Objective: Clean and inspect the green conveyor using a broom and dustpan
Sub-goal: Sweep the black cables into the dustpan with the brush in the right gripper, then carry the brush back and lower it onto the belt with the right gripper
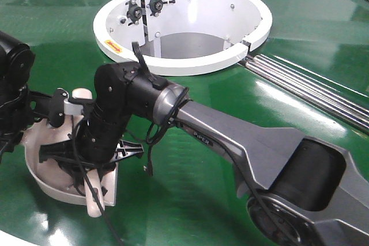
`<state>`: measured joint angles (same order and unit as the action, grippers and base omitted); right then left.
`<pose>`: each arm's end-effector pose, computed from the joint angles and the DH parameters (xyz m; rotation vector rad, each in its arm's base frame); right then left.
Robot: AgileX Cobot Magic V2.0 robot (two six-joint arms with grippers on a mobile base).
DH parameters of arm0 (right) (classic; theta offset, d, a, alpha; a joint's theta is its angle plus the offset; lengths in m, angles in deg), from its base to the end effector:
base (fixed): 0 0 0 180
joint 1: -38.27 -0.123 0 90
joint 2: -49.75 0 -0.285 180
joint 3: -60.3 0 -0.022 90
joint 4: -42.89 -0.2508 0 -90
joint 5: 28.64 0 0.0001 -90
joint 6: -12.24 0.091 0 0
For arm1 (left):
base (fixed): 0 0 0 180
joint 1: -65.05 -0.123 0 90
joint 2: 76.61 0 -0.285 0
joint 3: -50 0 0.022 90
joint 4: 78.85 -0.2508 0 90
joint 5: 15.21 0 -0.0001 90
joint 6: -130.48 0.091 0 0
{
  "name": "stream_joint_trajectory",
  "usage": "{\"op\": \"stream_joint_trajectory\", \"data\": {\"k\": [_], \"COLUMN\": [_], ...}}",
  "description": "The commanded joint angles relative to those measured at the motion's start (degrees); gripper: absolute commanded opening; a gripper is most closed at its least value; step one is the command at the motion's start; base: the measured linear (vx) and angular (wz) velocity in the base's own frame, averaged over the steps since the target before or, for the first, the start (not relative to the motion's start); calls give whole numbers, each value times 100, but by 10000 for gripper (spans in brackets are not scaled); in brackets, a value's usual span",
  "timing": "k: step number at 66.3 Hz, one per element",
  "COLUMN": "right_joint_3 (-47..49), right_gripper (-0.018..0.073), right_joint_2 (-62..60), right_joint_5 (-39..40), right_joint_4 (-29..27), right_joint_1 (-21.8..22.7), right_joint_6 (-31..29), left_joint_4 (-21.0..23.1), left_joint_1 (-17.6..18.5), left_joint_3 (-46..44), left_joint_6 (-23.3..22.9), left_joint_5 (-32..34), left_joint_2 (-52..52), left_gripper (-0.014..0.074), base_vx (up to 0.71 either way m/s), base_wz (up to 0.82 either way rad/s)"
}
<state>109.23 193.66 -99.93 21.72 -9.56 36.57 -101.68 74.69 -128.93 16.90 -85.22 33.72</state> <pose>0.3153 0.3945 0.2084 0.5049 -3.0050 -0.6692 0.3414 -0.0243 0.2345 -1.9494 -2.1566 -0.4649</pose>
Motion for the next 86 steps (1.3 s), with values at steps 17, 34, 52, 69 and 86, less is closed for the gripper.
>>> {"op": "stream_joint_trajectory", "data": {"k": [17, 34, 52, 69, 86], "right_joint_3": [196, -51, -1699, -3218, -4578], "right_gripper": [-2, -2, -1, -1, -1], "right_joint_2": [-743, -1033, -2051, -3063, -3920], "right_joint_5": [-267, -267, -267, -255, 173], "right_joint_4": [441, 826, 1439, 2075, 2117], "right_joint_1": [140, 389, 998, 1760, 2739], "right_joint_6": [-18, -24, -369, -855, -1590], "left_joint_4": [21, 21, 21, 21, 21], "left_joint_1": [25, 25, 25, 25, 25], "left_joint_3": [-164, -164, -164, -164, -164], "left_joint_6": [-86, -86, -86, -86, -86], "left_joint_5": [-144, -144, -144, -144, -144], "left_joint_2": [-304, -304, -304, -304, -304], "left_gripper": [-6, -6, -6, -6, -6], "base_vx": [0, 0, 0, 0, 0], "base_wz": [0, 0, 0, 0, 0]}}
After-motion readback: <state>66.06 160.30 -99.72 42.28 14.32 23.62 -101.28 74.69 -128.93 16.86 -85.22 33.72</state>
